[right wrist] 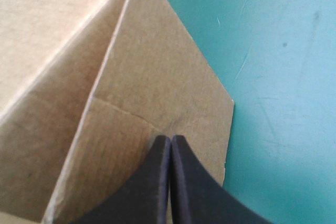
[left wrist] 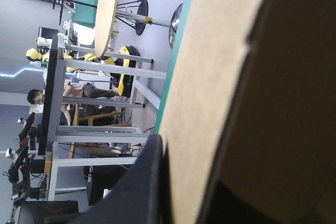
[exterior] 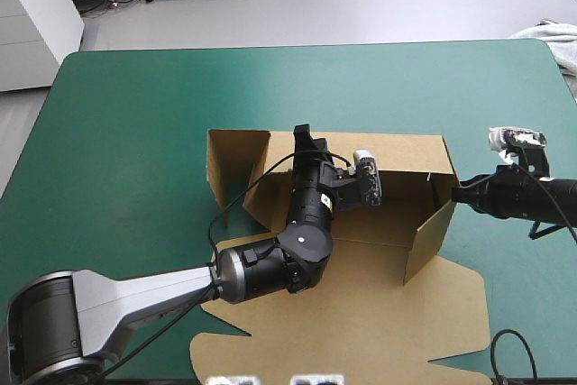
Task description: Fold the box
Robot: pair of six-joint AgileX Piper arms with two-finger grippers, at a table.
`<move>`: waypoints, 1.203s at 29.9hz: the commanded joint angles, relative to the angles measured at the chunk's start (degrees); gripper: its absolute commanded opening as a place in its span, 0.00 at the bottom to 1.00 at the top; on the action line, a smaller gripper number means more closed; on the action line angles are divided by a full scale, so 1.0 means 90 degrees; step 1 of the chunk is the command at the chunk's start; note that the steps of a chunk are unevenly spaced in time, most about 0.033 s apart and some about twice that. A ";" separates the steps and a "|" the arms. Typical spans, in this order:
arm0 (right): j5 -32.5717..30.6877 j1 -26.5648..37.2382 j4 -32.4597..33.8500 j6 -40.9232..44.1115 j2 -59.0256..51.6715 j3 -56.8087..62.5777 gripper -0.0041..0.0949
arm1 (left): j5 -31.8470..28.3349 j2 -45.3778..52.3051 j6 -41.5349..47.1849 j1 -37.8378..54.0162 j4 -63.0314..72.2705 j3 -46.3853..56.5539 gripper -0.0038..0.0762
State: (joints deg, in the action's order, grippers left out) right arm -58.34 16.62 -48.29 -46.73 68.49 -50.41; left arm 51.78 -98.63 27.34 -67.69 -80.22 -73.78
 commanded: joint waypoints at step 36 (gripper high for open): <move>0.0376 0.0032 -0.0580 -0.2494 -0.1369 0.1048 0.48 | -0.0235 -0.0039 -0.0373 -0.0014 0.0123 -0.0171 0.04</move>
State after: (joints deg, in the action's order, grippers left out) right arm -54.98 16.67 -49.79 -68.75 57.01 -39.64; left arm 52.94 -100.53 22.84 -67.59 -81.30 -74.25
